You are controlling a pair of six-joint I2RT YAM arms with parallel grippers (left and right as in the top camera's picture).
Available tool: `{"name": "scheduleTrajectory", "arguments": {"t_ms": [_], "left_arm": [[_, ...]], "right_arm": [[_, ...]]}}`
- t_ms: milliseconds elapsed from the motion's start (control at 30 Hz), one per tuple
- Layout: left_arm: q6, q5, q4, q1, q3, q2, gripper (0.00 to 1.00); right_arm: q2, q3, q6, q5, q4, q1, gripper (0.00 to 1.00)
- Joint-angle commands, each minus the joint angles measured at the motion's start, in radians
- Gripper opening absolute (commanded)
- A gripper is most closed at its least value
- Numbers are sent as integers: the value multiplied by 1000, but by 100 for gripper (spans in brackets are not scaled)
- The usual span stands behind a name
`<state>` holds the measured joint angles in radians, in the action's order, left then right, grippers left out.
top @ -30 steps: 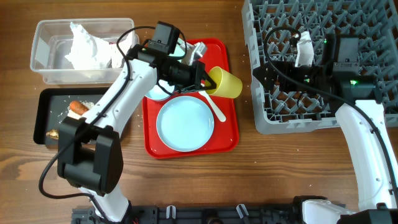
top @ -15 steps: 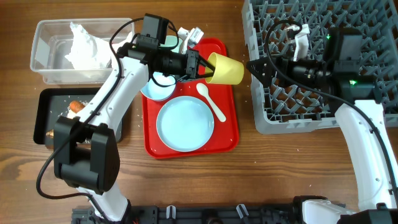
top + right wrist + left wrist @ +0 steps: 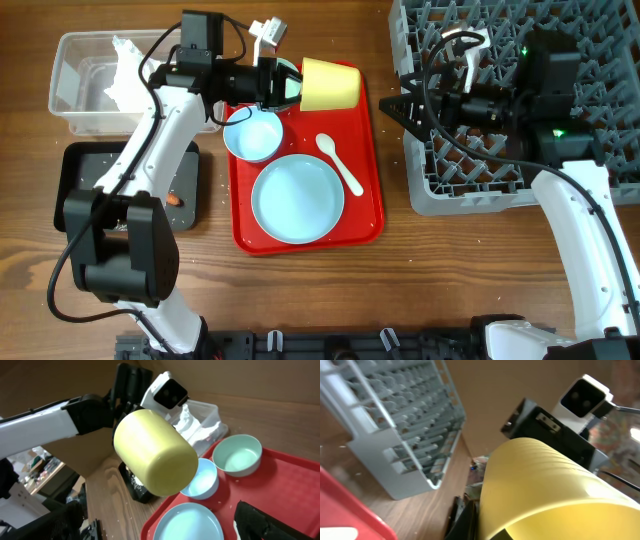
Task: Sort waste into correct bins and load items into the dishwasher rack
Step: 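Grasp the yellow cup with the right gripper and release the left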
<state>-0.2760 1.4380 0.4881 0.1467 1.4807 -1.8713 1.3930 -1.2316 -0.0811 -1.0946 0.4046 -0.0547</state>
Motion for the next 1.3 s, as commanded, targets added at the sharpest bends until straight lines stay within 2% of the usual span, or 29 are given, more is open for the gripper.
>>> {"name": "scheduleTrajectory", "arguments": {"t_ms": [0, 267, 733, 967, 1267], "left_arm": [[-2, 123, -7, 2, 17, 24, 4], [-3, 138, -6, 3, 17, 24, 4], [-2, 138, -6, 54, 17, 24, 4], [-2, 138, -6, 53, 17, 24, 4], [-2, 138, -7, 51, 17, 24, 4]], "right_arm": [[-7, -19, 15, -50, -39, -47, 100], [0, -19, -5, 53, -91, -113, 100], [96, -19, -35, 47, -173, -123, 92], [96, -19, -52, 47, -210, -172, 80], [96, -19, -53, 47, -205, -195, 75]]}}
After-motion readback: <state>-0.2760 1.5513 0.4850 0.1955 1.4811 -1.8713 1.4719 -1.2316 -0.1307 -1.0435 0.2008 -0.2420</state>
